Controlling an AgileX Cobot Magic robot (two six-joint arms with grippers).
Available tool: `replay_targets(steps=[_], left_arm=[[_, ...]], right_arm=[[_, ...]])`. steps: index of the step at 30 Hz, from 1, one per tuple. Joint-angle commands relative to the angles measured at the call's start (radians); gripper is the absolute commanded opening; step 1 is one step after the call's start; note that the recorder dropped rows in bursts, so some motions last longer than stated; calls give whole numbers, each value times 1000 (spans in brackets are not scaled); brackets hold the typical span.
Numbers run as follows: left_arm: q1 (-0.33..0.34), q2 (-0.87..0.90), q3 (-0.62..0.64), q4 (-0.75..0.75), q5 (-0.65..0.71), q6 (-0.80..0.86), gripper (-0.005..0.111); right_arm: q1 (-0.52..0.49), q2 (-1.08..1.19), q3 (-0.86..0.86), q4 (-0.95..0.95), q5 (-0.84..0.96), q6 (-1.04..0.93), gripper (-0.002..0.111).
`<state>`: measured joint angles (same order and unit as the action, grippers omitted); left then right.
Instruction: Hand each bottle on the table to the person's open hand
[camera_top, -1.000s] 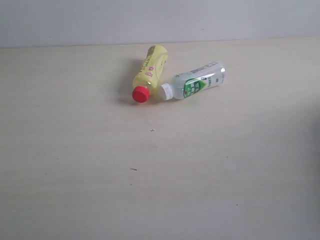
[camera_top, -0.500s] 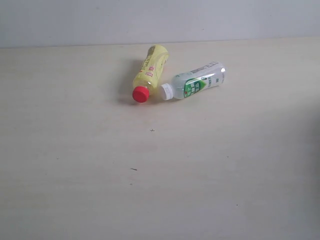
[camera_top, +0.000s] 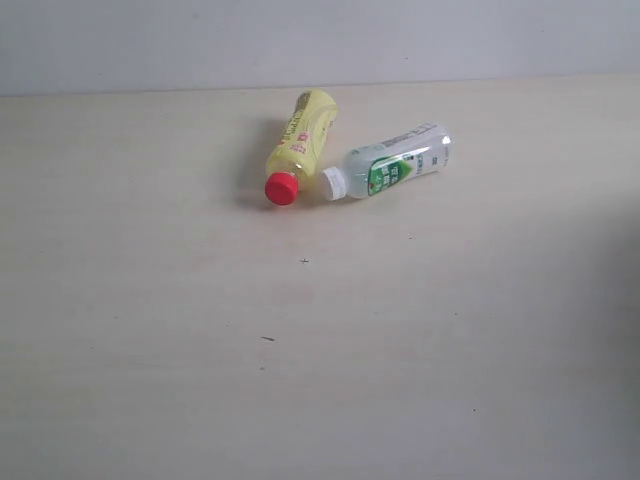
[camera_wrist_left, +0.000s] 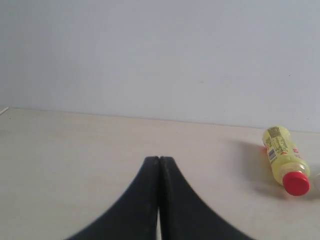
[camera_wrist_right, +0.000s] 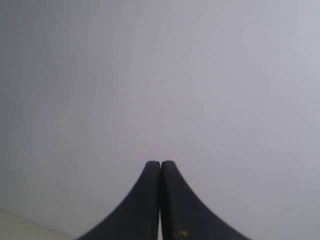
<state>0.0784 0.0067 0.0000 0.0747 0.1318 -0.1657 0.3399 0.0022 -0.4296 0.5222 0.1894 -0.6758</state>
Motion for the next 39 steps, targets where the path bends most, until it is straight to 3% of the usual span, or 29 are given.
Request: replay_targets(steps=[1,4,10,39], left_arm=[[1,-7,0,1,-5,1,0],[1,-7,0,1,-5,1,0],[1,-7,0,1,-5,1,0],[1,-7,0,1,-5,1,0]], right_arm=[[-3,-2,10,-44,50,11,0],[-3,-2,68,-185,53,19,0],[-3,-2,248,-231,21,254,0],[-3,-2,250,-267,3,260,0]])
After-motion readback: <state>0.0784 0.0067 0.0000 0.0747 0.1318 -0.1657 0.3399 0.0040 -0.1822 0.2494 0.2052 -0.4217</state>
